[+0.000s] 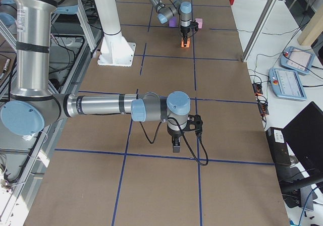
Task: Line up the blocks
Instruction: 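Close the left gripper on the orange cube and lift it, then carry the orange cube to between the pink and purple cubes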
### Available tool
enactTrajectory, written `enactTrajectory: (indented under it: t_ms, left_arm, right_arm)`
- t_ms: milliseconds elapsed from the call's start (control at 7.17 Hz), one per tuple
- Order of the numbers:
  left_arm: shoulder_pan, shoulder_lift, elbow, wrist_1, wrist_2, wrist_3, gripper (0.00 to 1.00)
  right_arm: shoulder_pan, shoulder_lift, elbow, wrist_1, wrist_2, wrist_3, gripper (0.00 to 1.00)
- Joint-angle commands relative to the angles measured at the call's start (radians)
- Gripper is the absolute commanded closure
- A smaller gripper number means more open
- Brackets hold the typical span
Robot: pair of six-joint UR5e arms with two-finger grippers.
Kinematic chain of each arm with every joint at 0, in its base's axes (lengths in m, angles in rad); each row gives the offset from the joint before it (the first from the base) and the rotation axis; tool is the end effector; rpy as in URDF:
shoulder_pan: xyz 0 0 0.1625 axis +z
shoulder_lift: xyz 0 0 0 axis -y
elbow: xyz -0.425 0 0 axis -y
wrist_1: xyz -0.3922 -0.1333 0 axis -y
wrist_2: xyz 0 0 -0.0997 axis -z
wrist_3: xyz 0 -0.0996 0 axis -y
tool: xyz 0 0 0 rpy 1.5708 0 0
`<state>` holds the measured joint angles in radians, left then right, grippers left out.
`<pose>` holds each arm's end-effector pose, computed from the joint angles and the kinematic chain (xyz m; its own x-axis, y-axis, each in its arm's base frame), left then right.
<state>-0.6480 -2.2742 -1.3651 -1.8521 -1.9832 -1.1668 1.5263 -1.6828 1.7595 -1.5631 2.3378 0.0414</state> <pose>0.5453 -0.5299 0.2943 0.6508 -0.0410 -0.7581 0.0790 0.9968 0.0139 0.0441 -0.4513 0.6178 0.7179 -0.0492 0.6944 0.0146 0.9983 0.0556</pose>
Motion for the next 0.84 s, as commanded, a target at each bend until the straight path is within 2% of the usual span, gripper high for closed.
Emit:
enactTrajectory:
  t_ms: [0, 140, 279, 419, 558, 698]
  left_arm:
    - [-0.051, 0.069, -0.117, 0.081, -0.071, 0.043, 1.0]
    - [-0.1, 0.15, -0.247, 0.187, -0.085, 0.161, 1.0]
    - [-0.14, 0.232, -0.281, 0.203, -0.085, 0.242, 1.0]
    - [-0.163, 0.33, -0.273, 0.138, -0.085, 0.339, 1.0]
    - [-0.182, 0.407, -0.238, 0.007, -0.086, 0.373, 1.0]
    - [-0.182, 0.407, -0.174, -0.043, -0.086, 0.369, 1.0]
  right_arm:
    - [0.0, 0.0, 0.0, 0.0, 0.0, 0.0, 0.0]
    - [0.0, 0.0, 0.0, 0.0, 0.0, 0.0, 0.0]
    - [0.0, 0.0, 0.0, 0.0, 0.0, 0.0, 0.0]
    - [0.0, 0.0, 0.0, 0.0, 0.0, 0.0, 0.0]
    - [0.0, 0.0, 0.0, 0.0, 0.0, 0.0, 0.0]
    - [0.0, 0.0, 0.0, 0.0, 0.0, 0.0, 0.0]
